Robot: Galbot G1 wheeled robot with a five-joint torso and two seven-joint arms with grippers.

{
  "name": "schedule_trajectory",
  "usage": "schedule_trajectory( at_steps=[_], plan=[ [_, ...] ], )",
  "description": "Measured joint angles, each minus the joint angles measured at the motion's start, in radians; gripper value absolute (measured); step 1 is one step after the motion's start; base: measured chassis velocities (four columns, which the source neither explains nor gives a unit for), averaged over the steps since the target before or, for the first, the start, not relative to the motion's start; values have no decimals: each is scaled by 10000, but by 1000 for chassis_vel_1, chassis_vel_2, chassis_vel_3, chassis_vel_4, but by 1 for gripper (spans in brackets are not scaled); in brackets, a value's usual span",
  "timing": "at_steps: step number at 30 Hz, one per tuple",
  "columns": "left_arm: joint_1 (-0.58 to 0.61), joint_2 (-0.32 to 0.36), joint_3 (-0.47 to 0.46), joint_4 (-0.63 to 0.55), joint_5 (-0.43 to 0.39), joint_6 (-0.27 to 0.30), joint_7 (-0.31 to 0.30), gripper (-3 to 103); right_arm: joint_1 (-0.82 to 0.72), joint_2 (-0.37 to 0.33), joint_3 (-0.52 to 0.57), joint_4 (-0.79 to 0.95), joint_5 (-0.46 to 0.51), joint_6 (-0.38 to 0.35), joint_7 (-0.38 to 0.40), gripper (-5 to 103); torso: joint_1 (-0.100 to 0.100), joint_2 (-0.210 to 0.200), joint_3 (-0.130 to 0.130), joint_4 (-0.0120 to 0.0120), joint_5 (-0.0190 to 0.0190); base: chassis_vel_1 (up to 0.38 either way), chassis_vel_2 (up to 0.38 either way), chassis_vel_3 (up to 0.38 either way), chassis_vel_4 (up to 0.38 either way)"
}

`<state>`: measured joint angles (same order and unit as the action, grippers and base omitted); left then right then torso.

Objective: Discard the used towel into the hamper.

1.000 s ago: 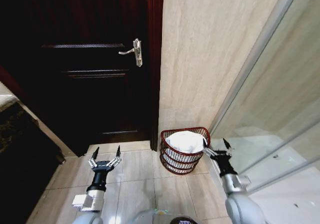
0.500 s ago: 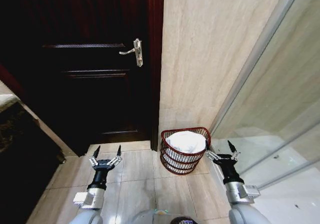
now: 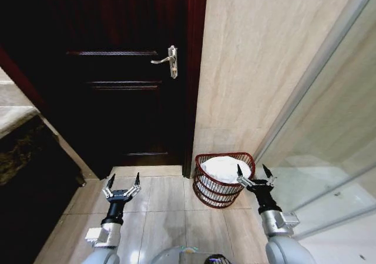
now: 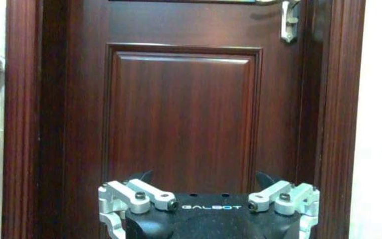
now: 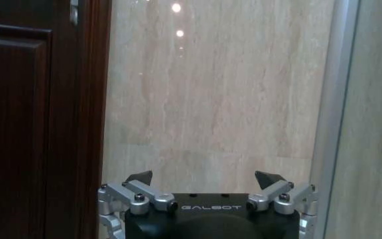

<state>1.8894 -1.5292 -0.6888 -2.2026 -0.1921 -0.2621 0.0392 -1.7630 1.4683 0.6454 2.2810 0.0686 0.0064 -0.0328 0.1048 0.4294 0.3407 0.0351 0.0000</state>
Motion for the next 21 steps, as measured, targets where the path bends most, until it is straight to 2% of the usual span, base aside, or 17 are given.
schedule_trajectory(
  at_steps=[14,21],
  plan=[
    [10,-201,192,58,198,17,80,100,79,-224,64,-186,160,-7,70,100,0,0,0,-1,1,0,0,0,0],
    [-14,-272,281,24,309,-229,55,100,53,-199,98,-236,244,62,83,100,0,0,0,2,1,0,0,0,0]
  ],
)
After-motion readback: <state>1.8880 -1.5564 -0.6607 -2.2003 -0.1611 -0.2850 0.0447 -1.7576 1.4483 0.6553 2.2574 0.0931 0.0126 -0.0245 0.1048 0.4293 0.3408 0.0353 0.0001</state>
